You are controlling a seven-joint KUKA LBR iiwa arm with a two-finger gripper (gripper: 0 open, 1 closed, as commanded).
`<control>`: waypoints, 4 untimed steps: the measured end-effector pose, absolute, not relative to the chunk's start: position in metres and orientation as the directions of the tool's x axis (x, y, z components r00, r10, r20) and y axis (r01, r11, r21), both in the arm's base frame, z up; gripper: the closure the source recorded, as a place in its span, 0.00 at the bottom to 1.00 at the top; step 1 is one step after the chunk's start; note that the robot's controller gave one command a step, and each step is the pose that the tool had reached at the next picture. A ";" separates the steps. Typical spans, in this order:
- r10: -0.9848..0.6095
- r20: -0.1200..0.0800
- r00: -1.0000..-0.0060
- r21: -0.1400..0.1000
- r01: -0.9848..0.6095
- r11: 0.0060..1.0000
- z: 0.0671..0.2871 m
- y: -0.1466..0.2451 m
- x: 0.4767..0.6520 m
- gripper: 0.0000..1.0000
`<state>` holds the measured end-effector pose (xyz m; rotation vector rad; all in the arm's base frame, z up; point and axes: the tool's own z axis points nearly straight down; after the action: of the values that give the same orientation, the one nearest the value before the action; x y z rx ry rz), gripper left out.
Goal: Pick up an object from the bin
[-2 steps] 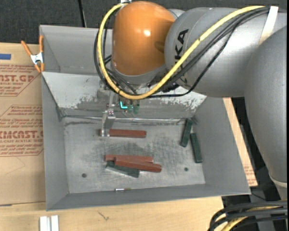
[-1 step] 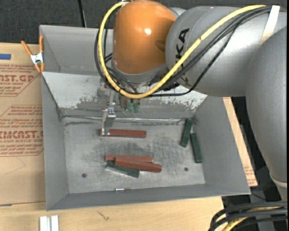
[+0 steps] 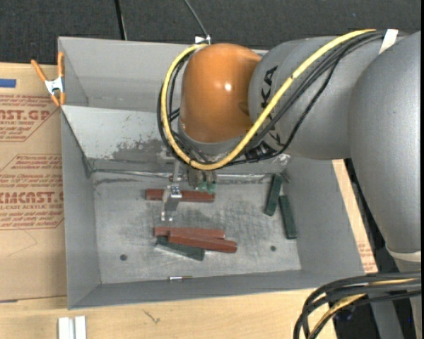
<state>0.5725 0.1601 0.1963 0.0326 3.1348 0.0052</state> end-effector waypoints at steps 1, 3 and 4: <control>-0.059 -0.006 -0.998 0.001 -0.059 0.998 0.122 0.136 0.577 0.00; 0.046 0.003 -0.999 0.003 0.046 0.999 0.073 0.141 0.559 1.00; 0.028 0.004 -1.000 0.000 0.028 1.000 0.137 0.137 0.554 1.00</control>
Offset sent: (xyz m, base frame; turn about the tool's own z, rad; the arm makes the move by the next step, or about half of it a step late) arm -0.0136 -0.0217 -0.1263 0.0259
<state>0.5535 0.1375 0.1370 0.0440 3.1455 -0.0004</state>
